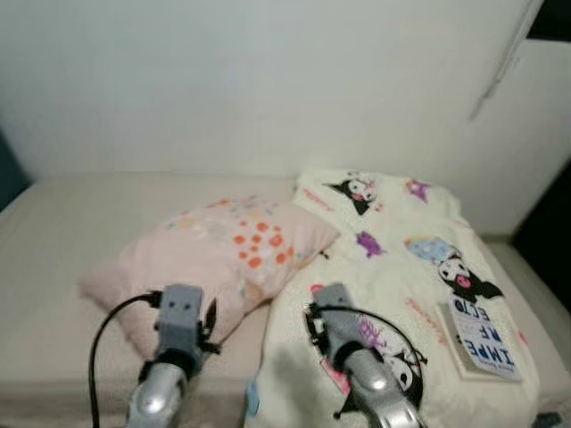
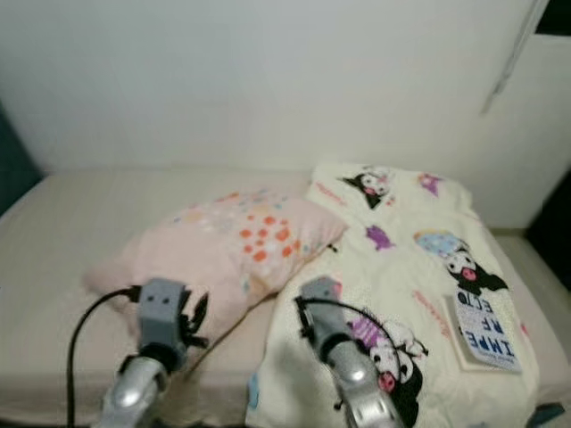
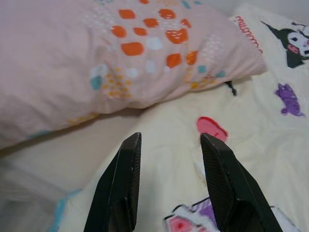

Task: Clean up the room

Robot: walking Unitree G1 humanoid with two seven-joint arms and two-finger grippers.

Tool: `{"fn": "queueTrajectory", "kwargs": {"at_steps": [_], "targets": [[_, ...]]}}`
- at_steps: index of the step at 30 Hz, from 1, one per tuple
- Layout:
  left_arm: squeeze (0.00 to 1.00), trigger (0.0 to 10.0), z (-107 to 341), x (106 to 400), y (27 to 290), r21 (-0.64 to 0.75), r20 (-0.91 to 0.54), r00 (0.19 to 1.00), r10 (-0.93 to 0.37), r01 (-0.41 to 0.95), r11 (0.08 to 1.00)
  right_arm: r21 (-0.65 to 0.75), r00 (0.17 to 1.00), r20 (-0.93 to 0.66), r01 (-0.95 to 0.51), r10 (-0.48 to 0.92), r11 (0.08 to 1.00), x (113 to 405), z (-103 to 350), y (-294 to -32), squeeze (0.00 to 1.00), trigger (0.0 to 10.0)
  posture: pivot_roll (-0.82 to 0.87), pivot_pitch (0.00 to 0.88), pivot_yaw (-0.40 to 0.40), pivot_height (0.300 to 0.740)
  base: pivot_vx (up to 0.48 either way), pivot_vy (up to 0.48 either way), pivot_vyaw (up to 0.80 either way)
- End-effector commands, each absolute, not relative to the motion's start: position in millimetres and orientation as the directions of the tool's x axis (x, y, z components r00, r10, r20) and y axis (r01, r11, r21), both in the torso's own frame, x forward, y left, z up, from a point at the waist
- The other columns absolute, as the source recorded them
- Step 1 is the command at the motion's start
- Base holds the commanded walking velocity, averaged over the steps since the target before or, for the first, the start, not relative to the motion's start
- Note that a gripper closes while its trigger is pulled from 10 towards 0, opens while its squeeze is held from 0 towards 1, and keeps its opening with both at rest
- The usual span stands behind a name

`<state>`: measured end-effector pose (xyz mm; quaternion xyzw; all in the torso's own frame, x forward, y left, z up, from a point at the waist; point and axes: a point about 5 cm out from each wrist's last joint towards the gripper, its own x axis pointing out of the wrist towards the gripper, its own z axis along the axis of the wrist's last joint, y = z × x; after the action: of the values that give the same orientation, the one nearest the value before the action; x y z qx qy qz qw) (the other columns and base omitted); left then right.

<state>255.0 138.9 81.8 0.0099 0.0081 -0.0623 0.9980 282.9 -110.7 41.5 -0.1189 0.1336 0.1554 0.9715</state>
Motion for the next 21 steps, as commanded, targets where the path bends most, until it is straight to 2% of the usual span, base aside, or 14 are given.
{"fn": "queueTrajectory", "kwargs": {"at_steps": [1,21], "targets": [[0.00,10.0,80.9,254.3,133.3,0.004,-0.018,0.990,-0.138,0.138,0.990,-0.199,0.916,-0.321,-0.313,0.240,0.929,280.3,36.7,-121.6,0.00,10.0,0.06,0.020,-0.025,0.740,0.292,0.000,0.00],[0.00,10.0,78.4,255.0,133.8,0.041,-0.026,0.989,-0.148,0.149,0.988,-0.220,0.922,-0.322,-0.292,0.214,0.931,280.7,35.6,-123.7,0.00,10.0,0.06,0.020,-0.017,0.740,0.000,0.000,0.00]]}}
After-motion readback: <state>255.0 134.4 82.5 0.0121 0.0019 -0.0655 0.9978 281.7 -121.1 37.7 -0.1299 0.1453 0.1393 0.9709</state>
